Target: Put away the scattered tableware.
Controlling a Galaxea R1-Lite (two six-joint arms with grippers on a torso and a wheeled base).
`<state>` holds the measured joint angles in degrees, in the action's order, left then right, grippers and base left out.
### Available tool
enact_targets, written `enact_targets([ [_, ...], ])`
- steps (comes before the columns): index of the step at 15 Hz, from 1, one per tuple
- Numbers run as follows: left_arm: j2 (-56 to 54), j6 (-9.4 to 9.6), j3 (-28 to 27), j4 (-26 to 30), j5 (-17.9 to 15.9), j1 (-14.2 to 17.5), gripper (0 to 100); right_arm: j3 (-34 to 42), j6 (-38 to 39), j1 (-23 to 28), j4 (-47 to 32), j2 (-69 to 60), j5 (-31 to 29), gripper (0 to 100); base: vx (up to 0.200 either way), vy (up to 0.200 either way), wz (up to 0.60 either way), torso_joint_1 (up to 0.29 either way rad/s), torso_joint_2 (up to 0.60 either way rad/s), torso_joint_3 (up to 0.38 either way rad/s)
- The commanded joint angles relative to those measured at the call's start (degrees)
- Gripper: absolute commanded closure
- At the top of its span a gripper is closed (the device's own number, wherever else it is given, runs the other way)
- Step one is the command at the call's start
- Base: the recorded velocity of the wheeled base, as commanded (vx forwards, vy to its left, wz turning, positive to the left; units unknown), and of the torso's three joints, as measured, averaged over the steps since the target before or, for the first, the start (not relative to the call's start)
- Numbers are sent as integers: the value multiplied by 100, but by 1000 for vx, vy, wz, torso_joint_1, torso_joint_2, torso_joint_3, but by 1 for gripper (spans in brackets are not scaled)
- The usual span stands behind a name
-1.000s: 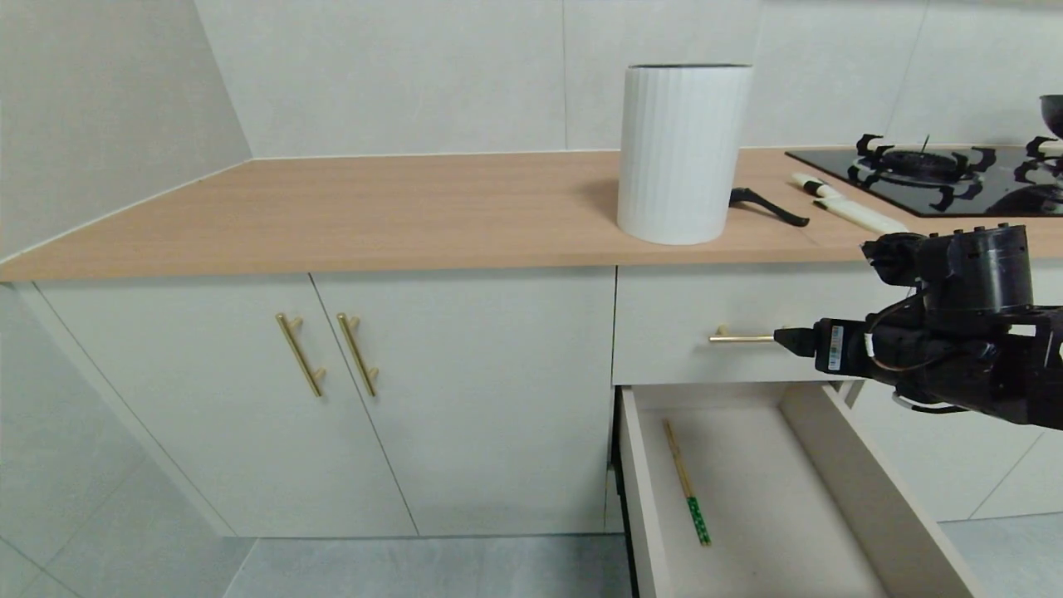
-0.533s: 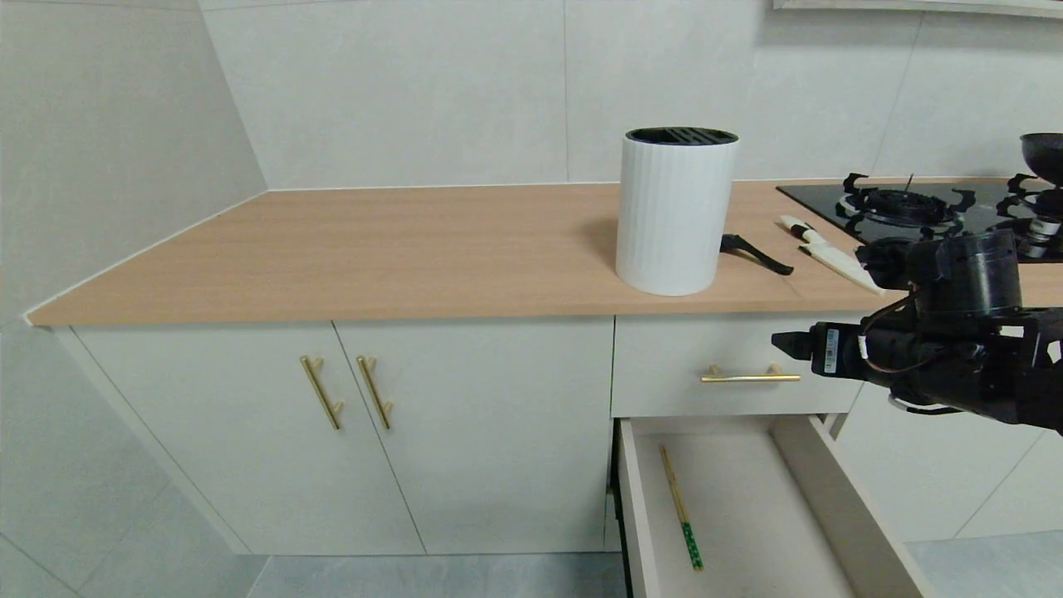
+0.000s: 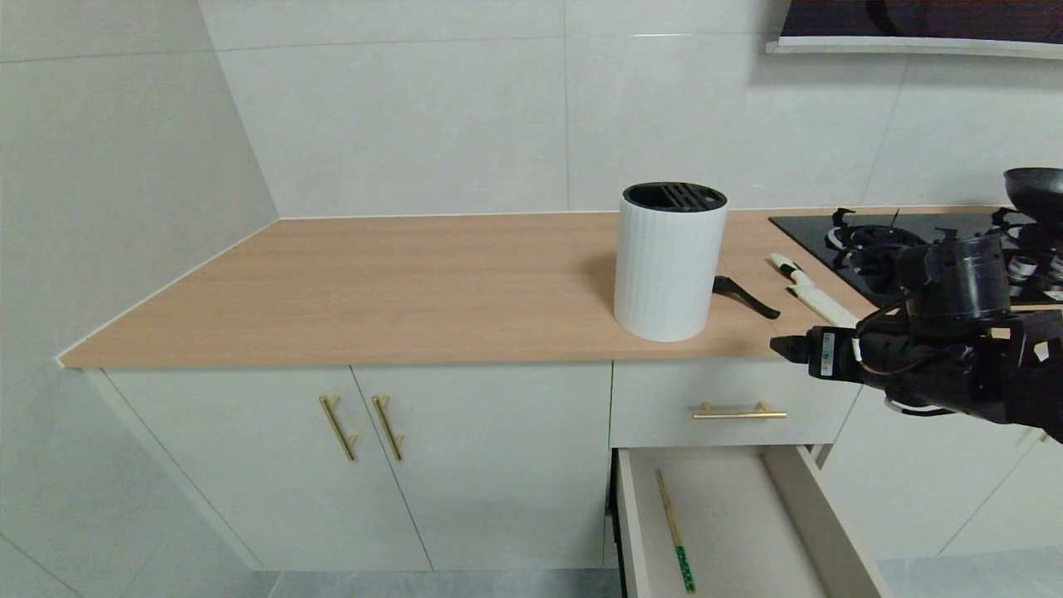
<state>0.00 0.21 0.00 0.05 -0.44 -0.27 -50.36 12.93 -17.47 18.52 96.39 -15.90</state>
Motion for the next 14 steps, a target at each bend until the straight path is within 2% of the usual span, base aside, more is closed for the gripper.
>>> enact_targets([
  [1, 0, -3, 0, 4, 0, 0, 0, 0, -1, -2, 20, 90, -1, 0, 0, 0, 0, 222, -505, -281],
  [5, 0, 6, 0, 4, 0, 0, 0, 35, -116, -2, 302, 222, -1, 0, 0, 0, 0, 221, -481, -262],
  [7, 0, 6, 0, 4, 0, 0, 0, -18, -265, 15, 310, 275, -1, 0, 0, 0, 0, 66, -149, -83],
  [9, 0, 6, 0, 4, 0, 0, 0, -273, -529, 253, 363, 398, 87, 0, 0, 0, 0, 16, -28, -18],
  [11, 0, 6, -9, 4, 0, 0, 0, -659, -687, 525, 275, 644, 491, 0, 0, 0, 0, 0, 0, 0],
  [12, 0, 6, -9, 4, 0, 0, 0, -659, -687, 525, 275, 644, 491, 0, 0, 0, 0, 0, 0, 0],
  [13, 0, 6, 0, 4, 0, 0, 0, -1187, -1021, 842, 82, 1066, 1089, 0, 0, 0, 0, 0, 0, 0],
  [14, 0, -3, 0, 4, 0, 0, 0, -1292, -1056, 877, 82, 1171, 1168, 0, 0, 0, 0, 0, 0, 0],
])
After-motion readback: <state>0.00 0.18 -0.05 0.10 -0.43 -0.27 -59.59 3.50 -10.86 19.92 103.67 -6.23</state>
